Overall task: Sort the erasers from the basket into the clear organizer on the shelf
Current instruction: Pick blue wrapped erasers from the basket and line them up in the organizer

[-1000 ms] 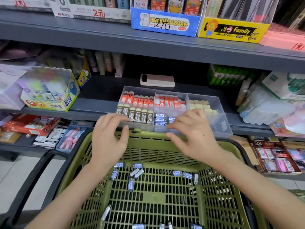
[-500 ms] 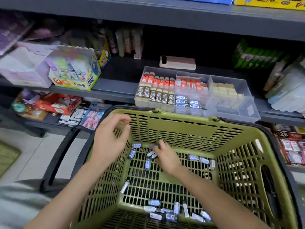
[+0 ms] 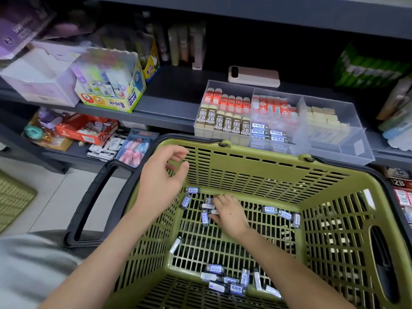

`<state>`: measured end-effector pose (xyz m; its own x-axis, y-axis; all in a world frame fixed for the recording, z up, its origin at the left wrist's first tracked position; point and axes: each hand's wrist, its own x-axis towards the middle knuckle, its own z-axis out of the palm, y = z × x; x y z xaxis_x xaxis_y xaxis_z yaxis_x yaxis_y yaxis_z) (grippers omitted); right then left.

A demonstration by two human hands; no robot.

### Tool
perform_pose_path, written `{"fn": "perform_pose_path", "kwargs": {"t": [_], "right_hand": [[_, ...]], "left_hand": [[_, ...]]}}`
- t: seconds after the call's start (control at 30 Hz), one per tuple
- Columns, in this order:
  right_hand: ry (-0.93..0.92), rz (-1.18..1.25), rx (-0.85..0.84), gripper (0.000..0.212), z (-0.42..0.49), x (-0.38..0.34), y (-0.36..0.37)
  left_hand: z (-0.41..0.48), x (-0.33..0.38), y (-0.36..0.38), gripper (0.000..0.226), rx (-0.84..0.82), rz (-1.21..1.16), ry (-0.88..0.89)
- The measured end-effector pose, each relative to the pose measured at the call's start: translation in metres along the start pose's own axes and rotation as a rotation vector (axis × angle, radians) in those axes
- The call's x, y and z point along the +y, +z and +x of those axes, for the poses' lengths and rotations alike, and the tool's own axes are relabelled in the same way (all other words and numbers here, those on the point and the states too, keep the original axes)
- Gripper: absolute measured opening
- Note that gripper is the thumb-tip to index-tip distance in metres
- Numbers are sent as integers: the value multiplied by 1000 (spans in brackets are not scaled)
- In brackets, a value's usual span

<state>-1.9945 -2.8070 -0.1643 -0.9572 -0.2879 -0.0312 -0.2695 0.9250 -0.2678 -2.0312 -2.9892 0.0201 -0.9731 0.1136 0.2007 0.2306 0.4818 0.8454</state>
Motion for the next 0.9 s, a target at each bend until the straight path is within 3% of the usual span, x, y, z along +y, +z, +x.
{"fn": "perform_pose_path", "kwargs": {"t": [0.13,0.2,0.3,0.37,0.47,0.57,0.67,0.7,0.77,0.83,0.9], "right_hand": [[52,133,-16,42,2,-4,-7],[117,232,40,42,1,-9,-21],[178,438,270,34,-5,-24,-59],[150,544,426,33,-10,-40,-87],[66,572,441,42,-16,-63,-118],[27,682,404,47,-19,-68,-123],[182,839,533,26,-18,-55,-106],[258,806,498,21,-16,-49,-96],[364,631,224,23,-11,-39,-69],[356,461,-23,43,-8,-38,-43],[312,375,-122,57,-4,-41,-23]], "left_hand": [[0,1,2,24,-61,-91,-97],[-2,0,5,21,-139,-103,-233],[-9,1,15,9,-183,-345,-647],[-11,2,19,30,-227,-584,-964],[-12,5,18,51,-353,-1000,-1239],[-12,10,15,49,-342,-1189,-1279],[-9,10,12,36,-224,-1171,-1266],[-8,9,11,35,-190,-1168,-1265],[-4,9,10,36,-172,-1159,-1245],[0,10,7,40,-185,-1153,-1197],[3,10,5,42,-191,-1122,-1134]]}}
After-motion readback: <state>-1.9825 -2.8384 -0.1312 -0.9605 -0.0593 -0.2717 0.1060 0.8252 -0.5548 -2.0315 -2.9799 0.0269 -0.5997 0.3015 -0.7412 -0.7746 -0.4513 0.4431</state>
